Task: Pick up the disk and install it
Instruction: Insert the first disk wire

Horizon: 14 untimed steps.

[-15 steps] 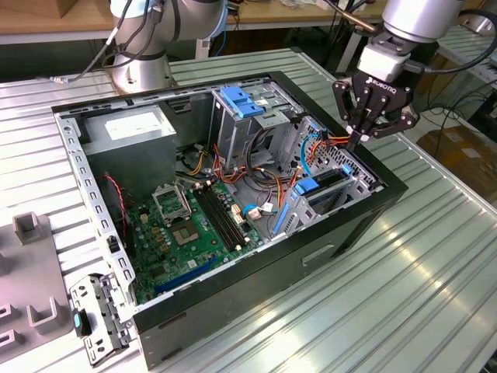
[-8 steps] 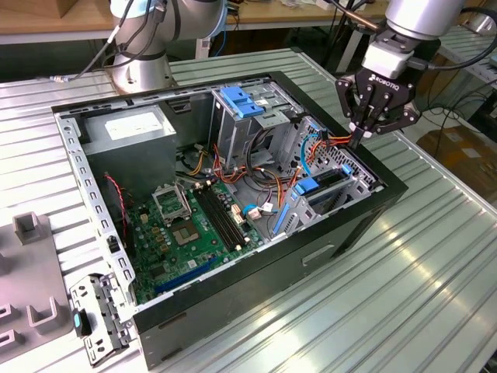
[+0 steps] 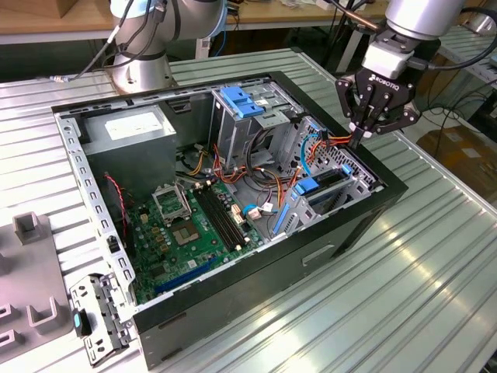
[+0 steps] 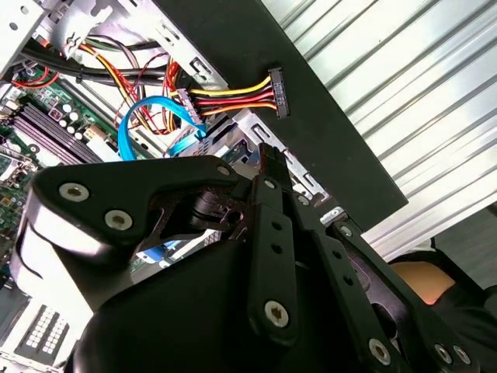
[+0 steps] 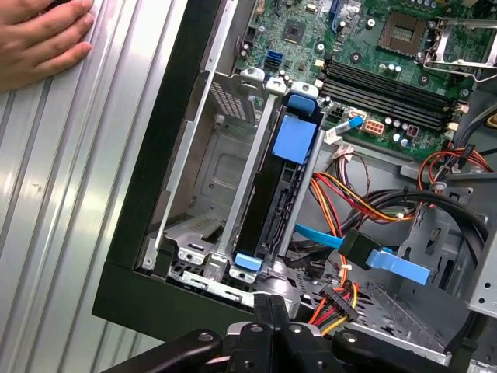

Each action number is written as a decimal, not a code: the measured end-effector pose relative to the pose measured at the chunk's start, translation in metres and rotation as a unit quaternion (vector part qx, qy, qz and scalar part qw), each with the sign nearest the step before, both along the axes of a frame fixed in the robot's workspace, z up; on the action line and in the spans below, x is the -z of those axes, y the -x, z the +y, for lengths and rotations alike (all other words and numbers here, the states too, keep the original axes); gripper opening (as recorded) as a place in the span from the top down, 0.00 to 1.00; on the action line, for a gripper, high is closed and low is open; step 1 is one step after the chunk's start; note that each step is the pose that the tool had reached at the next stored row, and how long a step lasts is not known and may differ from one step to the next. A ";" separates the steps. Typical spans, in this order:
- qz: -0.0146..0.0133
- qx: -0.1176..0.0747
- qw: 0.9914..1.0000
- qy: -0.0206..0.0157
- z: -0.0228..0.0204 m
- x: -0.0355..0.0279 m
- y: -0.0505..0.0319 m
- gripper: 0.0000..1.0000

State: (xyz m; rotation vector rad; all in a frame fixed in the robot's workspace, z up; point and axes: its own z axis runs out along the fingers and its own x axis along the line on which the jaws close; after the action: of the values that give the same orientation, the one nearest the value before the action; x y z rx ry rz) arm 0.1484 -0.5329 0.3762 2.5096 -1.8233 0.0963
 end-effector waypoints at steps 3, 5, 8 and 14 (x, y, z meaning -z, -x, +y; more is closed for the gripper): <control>0.000 -0.012 1.000 0.000 0.0000 -0.0001 -0.0001 0.89; 0.000 -0.045 0.999 0.000 0.0000 -0.0002 0.0000 0.89; 0.000 -0.046 0.999 0.000 0.0000 -0.0002 0.0000 0.89; 0.000 -0.048 0.999 0.000 0.0000 -0.0002 -0.0010 0.75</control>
State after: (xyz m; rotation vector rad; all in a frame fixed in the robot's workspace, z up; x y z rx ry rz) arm 0.1495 -0.5329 0.3765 2.5968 -1.7020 0.0992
